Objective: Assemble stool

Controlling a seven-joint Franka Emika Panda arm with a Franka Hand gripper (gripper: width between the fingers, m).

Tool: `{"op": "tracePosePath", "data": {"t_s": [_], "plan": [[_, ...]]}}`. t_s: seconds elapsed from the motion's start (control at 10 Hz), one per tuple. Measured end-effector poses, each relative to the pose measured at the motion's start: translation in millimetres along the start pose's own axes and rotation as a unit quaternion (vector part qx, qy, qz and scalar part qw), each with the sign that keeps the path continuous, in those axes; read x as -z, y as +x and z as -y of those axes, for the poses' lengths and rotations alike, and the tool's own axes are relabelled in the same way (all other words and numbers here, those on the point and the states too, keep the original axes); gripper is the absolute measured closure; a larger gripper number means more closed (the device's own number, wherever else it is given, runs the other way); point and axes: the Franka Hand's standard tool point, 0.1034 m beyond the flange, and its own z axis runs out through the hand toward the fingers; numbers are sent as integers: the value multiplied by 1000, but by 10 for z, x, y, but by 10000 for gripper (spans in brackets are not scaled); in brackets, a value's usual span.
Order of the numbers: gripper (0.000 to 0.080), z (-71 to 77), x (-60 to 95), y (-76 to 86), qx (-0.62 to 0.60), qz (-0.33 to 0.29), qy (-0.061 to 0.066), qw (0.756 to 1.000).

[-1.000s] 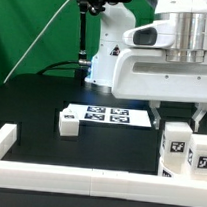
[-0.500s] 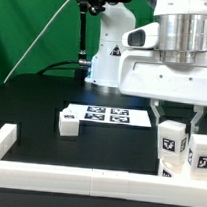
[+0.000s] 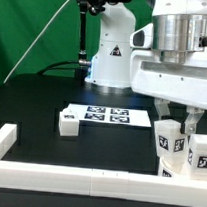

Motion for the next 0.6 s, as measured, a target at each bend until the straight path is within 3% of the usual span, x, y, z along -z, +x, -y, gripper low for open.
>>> {"op": "tracePosePath", "data": {"t_s": [0.3, 0.6], "plan": [[459, -4, -1, 7, -95, 3, 3, 995], [459, -11, -1, 12, -239, 26, 16, 971]]}}
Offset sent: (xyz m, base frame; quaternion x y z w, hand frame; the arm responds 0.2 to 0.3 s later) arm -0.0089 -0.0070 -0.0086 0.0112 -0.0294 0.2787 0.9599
